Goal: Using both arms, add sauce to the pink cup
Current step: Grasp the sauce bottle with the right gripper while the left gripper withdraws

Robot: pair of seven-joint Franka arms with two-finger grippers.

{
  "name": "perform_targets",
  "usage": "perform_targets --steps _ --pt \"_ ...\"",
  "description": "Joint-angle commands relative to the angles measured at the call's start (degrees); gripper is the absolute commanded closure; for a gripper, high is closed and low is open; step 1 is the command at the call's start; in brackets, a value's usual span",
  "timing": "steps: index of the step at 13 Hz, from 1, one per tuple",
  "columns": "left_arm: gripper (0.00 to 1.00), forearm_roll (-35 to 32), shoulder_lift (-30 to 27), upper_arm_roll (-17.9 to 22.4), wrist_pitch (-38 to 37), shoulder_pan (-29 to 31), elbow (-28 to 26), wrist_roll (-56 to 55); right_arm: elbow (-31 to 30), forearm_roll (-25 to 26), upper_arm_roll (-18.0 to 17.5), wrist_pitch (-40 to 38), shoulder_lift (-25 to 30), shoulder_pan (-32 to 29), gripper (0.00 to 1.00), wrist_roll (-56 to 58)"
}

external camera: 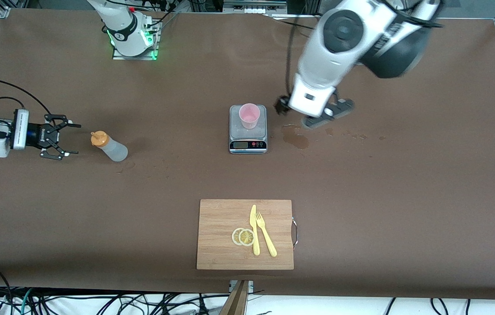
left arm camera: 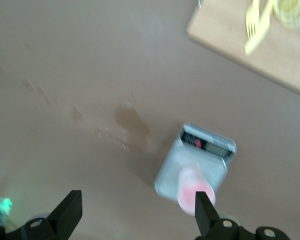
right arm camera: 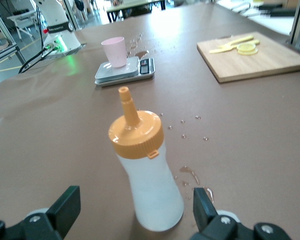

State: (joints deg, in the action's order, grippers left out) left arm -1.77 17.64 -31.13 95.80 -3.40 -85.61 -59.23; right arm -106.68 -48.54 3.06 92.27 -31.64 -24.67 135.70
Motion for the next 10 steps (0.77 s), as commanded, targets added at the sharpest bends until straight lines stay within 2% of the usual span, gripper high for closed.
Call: perform_targets --steps 1,3,6,7,8,9,10 --pt "0.01 -1.39 0.47 -0.60 -1.93 10.22 2.63 13.12 0.15 -2.53 -0.42 -0.51 -2.46 -0.47 0.00 4.30" --pt "0.01 -1.48 0.03 -0.68 -4.12 18.92 2.64 22.89 0.07 -2.70 -0.51 -0.51 -3.51 0.32 0.00 6.75" --pt "0.01 -1.83 -0.94 0.45 -5.89 25.19 3.33 31.70 -0.11 -3.32 -0.51 -0.51 -4.66 2.78 0.00 11.67" --pt "0.01 -1.74 -2.59 3.85 -6.15 23.89 2.47 35.29 -0.46 -4.02 -0.51 -0.51 -5.10 3.22 0.00 13.25" --pt "0.01 -1.65 -3.83 9.80 -6.24 19.18 0.63 39.33 -0.81 -4.98 -0.51 -0.51 -5.80 3.49 0.00 14.40" --pt "0.00 -0.78 -5.06 18.22 -6.24 12.52 -0.08 42.85 -0.81 -5.16 -0.51 -0.51 -6.59 3.92 0.00 14.85" --pt "0.00 0.44 -6.20 24.04 -5.98 8.02 -1.92 45.58 -0.81 -5.16 -0.51 -0.51 -7.03 4.10 0.00 14.85"
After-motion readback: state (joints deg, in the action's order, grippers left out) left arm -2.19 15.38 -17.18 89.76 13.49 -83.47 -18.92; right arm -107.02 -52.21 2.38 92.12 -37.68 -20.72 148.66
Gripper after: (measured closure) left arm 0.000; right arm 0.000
